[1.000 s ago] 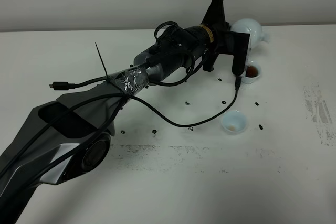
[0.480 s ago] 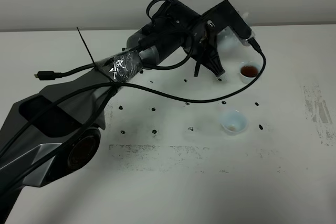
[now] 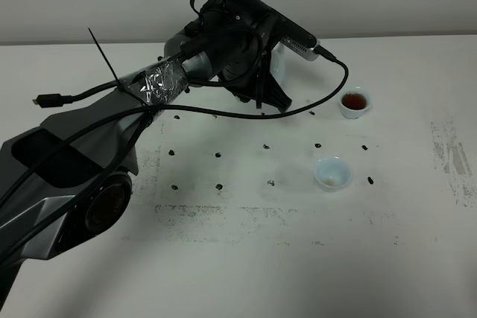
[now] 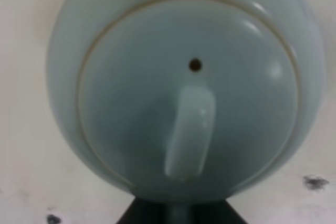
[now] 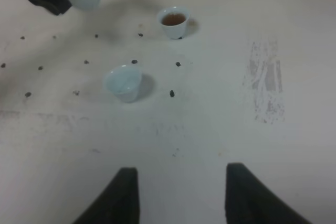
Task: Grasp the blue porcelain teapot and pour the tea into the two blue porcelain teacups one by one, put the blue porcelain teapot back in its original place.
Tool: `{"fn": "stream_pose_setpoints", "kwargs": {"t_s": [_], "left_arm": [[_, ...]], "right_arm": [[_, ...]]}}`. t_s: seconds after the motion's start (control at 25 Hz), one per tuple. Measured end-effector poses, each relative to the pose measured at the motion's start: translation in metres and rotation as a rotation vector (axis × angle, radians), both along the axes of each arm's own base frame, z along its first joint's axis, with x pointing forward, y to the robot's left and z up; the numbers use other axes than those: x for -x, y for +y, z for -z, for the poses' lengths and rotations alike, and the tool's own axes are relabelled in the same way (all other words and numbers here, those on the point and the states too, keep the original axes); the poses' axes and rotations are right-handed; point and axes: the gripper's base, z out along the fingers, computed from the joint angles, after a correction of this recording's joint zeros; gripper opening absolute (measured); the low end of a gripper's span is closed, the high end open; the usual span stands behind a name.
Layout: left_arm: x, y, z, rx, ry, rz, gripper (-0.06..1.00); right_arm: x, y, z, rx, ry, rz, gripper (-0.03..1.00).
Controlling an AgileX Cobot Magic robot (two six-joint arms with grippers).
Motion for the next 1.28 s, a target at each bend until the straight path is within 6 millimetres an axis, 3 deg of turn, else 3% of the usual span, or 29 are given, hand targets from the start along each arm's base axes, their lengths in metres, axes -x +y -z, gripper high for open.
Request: {"fn": "stream_pose_setpoints", "kwargs": {"t_s": [0.44, 0.88, 1.04, 1.28], "left_arm": [[0.0, -0.01, 0.038, 0.094, 0.107, 0.042, 0.09], [0.0, -0.011, 0.04, 0.095, 0.116, 0.078, 0.09], [0.012, -0.005, 0.021, 0.041, 0.2, 0.147, 0.09], [0.024, -0.007, -0.041, 0.1, 0.132, 0.212, 0.09]], "right_arm": [[0.0, 0.0, 0.0, 0.0, 0.0, 0.0, 0.41], [0.0, 0.0, 0.0, 0.0, 0.0, 0.0, 0.41], [0.0, 0.0, 0.0, 0.0, 0.0, 0.0, 0.41], [0.0, 0.0, 0.0, -0.002, 0.0, 0.0, 0.41]]}}
